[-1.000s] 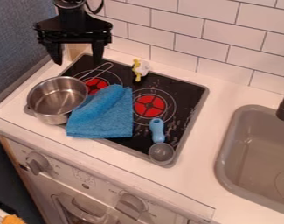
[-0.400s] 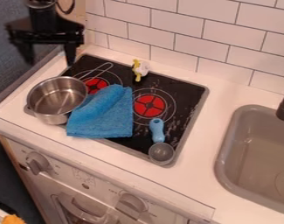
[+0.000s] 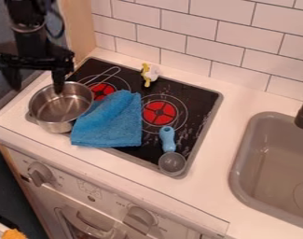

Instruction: Take the silver pot and put it on the upper right corner of the hob

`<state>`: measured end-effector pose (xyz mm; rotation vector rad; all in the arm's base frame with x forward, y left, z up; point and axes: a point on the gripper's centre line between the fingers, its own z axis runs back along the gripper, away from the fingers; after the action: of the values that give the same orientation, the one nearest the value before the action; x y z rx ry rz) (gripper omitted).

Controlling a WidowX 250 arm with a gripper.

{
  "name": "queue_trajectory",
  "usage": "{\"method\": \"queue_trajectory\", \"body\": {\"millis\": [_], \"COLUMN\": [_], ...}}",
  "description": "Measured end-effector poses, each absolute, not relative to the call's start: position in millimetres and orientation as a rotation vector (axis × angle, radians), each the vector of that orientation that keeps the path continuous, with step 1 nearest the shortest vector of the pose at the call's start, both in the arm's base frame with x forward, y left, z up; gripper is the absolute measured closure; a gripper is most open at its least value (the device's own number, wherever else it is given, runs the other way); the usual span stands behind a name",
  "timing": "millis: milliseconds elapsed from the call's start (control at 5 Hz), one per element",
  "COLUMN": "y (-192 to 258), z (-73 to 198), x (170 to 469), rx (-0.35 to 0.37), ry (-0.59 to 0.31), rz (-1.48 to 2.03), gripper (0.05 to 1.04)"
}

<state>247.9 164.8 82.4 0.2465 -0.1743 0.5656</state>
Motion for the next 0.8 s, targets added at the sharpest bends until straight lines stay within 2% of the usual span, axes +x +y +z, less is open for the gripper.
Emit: {"method": "queue_trajectory", "body": {"millis": [200, 600, 800], "y": [172.0, 191.3, 195.6], "z": [71.5, 49.5, 39.7], "x": [236.8, 233.5, 241.1], "rx": [0.251, 0.174, 0.156], "ry": [-0.144, -0.178, -0.172], "rz": [0.583, 0.650, 0.645], "gripper": [0.082, 0.083, 0.083]}}
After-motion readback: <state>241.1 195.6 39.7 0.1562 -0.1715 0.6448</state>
